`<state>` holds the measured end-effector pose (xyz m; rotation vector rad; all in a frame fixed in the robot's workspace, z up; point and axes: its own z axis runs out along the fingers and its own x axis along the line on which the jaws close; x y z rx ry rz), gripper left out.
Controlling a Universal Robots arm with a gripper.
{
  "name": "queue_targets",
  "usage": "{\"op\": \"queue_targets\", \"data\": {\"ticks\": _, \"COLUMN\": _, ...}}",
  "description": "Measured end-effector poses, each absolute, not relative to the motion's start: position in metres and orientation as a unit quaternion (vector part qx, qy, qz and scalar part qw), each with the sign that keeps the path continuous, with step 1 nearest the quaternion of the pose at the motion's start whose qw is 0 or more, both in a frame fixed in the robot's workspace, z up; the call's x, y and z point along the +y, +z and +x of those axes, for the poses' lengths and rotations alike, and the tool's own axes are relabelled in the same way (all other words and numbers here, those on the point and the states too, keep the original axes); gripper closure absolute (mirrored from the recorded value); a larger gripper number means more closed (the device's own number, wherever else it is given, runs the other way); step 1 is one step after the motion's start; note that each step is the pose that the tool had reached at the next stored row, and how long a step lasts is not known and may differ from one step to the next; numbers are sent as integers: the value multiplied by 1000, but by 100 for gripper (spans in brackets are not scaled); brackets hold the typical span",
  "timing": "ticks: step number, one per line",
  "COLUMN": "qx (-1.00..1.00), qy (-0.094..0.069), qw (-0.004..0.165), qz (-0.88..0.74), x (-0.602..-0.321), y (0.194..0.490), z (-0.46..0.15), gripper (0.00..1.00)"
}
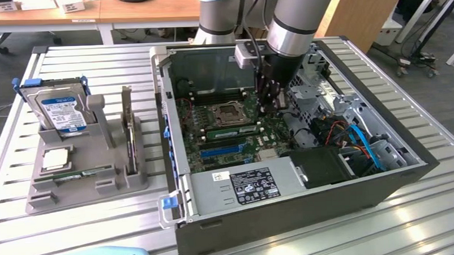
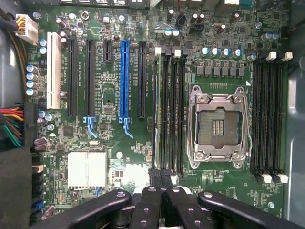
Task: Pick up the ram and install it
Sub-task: 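Press down the ram until it locks into place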
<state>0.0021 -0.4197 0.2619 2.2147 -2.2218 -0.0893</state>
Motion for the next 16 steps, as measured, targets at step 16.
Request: {"op": "queue_targets", "data": {"ticks": 16, "qx": -708, "qy": -28, "qw": 2, "qz": 706, "x": -420, "y": 258, "z": 9, "gripper": 90}}
